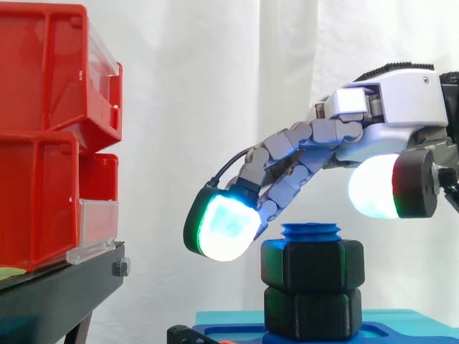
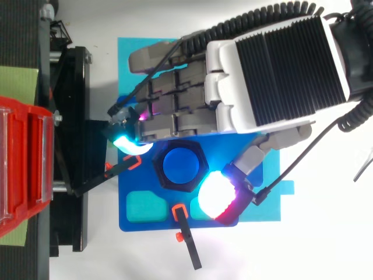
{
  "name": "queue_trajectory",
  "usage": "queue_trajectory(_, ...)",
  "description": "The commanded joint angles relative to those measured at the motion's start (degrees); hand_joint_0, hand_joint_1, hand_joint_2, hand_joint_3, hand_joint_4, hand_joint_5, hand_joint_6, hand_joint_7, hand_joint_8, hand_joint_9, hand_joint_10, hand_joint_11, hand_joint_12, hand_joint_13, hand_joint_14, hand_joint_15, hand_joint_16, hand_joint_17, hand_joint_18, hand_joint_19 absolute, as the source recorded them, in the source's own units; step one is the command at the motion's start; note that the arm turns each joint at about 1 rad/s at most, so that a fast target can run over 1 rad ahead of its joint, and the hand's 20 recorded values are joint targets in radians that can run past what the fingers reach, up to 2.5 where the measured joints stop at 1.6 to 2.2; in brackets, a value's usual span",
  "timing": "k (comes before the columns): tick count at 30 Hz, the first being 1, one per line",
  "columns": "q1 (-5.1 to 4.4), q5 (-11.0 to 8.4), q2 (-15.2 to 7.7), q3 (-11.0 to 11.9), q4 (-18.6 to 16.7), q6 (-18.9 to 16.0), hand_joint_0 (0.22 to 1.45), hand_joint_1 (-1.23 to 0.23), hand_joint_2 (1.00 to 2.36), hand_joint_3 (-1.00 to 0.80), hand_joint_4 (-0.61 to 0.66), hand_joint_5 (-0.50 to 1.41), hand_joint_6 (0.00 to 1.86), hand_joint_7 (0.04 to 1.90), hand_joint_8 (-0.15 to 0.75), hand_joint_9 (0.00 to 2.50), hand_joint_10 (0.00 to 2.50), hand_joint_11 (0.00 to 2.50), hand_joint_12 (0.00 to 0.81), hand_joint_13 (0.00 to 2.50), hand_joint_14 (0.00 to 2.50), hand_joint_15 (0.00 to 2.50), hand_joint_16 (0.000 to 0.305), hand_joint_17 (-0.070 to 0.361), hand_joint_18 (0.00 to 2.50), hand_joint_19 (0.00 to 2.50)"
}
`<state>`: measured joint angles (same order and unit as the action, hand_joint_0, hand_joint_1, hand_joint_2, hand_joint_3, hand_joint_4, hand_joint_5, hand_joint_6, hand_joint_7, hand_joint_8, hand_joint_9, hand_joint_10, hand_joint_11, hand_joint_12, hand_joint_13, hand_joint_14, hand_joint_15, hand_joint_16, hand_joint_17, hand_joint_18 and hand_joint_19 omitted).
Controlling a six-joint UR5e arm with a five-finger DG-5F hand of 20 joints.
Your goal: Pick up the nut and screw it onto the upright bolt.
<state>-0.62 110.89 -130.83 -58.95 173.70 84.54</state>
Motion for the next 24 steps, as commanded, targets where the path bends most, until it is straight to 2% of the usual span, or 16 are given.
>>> queue_trajectory(1,-0.26,-1.11,0.0,0.1,1.5,-0.8,0.46,-0.25,1.0,-0.5,0.15,-0.14,0.5,0.67,0.193,0.6,0.0,0.0,0.245,0.6,0.0,0.0,0.029,0.066,0.21,0.0)
queue_trajectory(3,-0.35,-1.91,0.0,0.1,2.1,-1.1,0.46,-0.25,1.0,-0.5,0.16,-0.12,0.5,0.7,0.196,0.6,0.0,0.0,0.245,0.6,0.0,0.0,0.029,0.066,0.21,0.0)
queue_trajectory(10,-0.35,-2.78,-0.1,0.1,3.1,-2.4,0.46,-0.24,1.0,-0.5,0.19,-0.1,0.5,0.8,0.206,0.64,0.0,0.0,0.238,0.64,0.0,0.0,0.028,0.063,0.24,0.0)
queue_trajectory(19,-0.52,-3.58,-0.8,0.0,3.3,-4.6,0.47,-0.25,1.0,-0.5,0.21,-0.08,0.5,0.88,0.214,0.68,0.0,0.0,0.229,0.68,0.0,0.0,0.028,0.063,0.28,0.0)
queue_trajectory(24,-0.52,-3.93,-0.7,0.0,3.6,-4.8,0.47,-0.25,1.0,-0.5,0.23,-0.06,0.5,1.0,0.218,0.71,0.0,0.0,0.223,0.71,0.0,0.0,0.028,0.063,0.32,0.0)
